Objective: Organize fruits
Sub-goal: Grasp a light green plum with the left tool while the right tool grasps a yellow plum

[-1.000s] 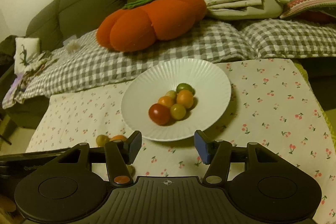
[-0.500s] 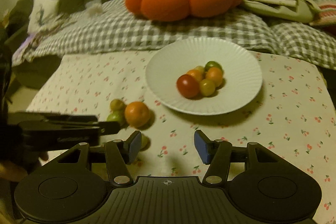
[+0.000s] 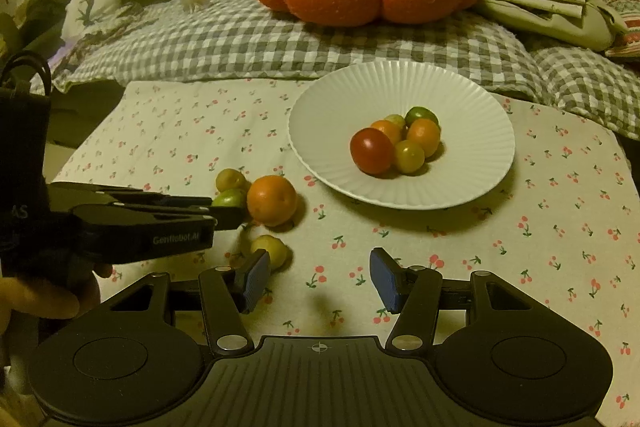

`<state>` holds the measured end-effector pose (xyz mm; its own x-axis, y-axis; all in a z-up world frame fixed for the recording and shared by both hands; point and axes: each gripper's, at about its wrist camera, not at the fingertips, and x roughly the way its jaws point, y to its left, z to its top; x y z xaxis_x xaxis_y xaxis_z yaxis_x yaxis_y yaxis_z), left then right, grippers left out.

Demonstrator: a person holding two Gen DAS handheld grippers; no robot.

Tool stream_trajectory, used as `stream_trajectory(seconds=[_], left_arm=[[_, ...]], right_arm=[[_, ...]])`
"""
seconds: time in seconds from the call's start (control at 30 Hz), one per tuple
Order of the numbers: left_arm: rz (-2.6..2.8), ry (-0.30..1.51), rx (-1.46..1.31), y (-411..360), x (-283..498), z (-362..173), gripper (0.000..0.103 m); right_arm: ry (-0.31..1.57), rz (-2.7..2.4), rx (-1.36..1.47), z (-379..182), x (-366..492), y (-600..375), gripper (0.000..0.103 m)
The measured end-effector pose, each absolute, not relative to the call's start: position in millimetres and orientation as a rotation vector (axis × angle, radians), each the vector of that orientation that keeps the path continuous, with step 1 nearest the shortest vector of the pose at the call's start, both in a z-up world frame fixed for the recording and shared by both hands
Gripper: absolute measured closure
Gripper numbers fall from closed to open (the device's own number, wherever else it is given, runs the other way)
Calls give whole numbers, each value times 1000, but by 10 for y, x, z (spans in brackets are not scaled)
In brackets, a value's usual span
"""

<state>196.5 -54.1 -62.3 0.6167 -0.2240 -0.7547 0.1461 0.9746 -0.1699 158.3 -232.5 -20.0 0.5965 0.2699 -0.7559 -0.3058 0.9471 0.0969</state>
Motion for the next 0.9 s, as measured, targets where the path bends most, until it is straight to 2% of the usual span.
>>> stream_trajectory(seconds=[0.6, 0.7, 0.9], left_arm=[[-117, 910, -143, -252, 1862, -350, 77], [-117, 914, -142, -248, 1861, -356, 77], [-115, 910, -140, -253, 1849, -359, 77]], right_arm=[[859, 424, -145, -642, 1647, -1855, 49], [850, 406, -149, -707, 1652, -1821, 53], [836, 380, -120, -703, 1676, -1857, 74]])
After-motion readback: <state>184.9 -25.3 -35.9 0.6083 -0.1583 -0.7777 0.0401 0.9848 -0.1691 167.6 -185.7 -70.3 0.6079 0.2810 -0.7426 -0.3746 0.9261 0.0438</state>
